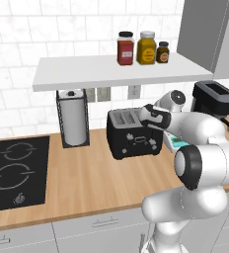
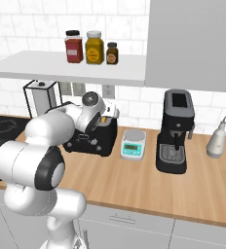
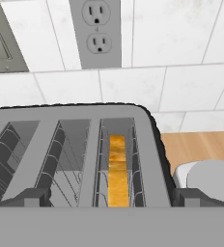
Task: Start the toaster. Once the lever pops up, take the bread to the plate on the dining counter.
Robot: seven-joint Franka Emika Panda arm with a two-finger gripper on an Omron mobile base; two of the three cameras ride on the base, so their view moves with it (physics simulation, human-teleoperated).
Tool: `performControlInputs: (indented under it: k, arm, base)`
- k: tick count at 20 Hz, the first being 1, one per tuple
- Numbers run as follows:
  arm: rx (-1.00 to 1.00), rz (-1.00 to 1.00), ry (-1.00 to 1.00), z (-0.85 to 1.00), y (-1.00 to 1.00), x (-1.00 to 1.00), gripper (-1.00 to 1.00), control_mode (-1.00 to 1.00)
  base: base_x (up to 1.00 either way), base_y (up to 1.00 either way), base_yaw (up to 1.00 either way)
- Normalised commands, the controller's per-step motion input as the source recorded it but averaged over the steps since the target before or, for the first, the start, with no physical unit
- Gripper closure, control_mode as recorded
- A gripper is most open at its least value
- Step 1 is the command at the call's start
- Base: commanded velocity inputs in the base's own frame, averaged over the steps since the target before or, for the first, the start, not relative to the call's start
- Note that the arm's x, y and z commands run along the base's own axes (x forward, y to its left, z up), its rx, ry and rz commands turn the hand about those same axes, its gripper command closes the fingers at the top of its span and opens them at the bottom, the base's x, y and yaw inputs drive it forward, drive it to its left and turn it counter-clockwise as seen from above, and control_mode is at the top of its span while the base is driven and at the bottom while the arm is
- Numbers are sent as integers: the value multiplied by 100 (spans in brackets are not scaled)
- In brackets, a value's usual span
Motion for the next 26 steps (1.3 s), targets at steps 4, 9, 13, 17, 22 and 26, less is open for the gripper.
performControlInputs:
  k: [4, 9, 13, 17, 22, 26]
  arm:
    - [0, 0, 0, 0, 0, 0, -100, -100]
    - [0, 0, 0, 0, 0, 0, -100, -100]
    - [0, 0, 0, 0, 0, 0, -100, -100]
    - [0, 0, 0, 0, 0, 0, -100, -100]
    - [0, 0, 0, 0, 0, 0, -100, -100]
    - [0, 0, 0, 0, 0, 0, -100, -100]
  base:
    - [0, 0, 0]
    - [0, 0, 0]
    - [0, 0, 0]
    - [0, 0, 0]
    - [0, 0, 0]
    - [0, 0, 0]
